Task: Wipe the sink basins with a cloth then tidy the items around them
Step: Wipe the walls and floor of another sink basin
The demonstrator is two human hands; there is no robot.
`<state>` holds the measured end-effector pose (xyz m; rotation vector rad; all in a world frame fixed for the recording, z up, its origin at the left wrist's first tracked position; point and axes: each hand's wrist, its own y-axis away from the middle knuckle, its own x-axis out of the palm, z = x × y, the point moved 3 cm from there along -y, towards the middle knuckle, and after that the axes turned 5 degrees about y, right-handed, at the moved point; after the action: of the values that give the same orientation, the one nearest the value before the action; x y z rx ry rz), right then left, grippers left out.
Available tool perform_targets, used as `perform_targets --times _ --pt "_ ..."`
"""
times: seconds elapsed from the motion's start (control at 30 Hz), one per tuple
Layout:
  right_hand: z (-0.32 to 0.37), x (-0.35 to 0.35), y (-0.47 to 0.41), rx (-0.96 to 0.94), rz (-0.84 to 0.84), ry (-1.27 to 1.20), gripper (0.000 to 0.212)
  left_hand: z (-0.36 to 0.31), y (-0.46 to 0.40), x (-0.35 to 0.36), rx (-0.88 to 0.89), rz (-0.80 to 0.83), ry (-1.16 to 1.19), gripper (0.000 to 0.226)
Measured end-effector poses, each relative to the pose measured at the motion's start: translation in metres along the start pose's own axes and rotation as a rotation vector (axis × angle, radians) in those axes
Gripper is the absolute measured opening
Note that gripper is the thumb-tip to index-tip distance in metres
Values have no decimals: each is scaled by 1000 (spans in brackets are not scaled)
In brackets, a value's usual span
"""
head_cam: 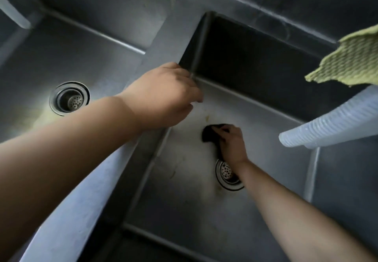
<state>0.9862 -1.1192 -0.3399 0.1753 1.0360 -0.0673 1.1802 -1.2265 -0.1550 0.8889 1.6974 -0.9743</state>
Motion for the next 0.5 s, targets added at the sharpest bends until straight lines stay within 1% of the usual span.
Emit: perform_targets --times 0.03,0.1,0.17,0.23,0.3,0.33,0.4,0.43,0.5 --pt "-6 -4 -16 44 -64 -20 23 0 0 0 10 -10 21 28" --pt "-14 -9 -47 93 -157 -5 30 2 0 -2 10 -31 64 26" --pt "-17 -11 -78 197 -170 7 36 6 0 -1 7 -55 93 26" --pt "-14 -10 -102 307 -241 -41 39 7 0 1 9 -56 101 26" --pt "-10 -2 -111 337 -248 -31 38 8 -1 2 15 -59 107 25" --pt "-8 3 -109 304 -219 -9 38 7 -2 2 14 -63 115 24" --pt "-5 17 -97 129 -122 4 36 8 -2 1 10 -74 130 24" --pt "-6 26 -88 33 -81 1 32 8 -1 0 10 -77 133 24" --pt "-6 42 -61 -74 -7 7 25 7 -1 0 13 -74 133 24"
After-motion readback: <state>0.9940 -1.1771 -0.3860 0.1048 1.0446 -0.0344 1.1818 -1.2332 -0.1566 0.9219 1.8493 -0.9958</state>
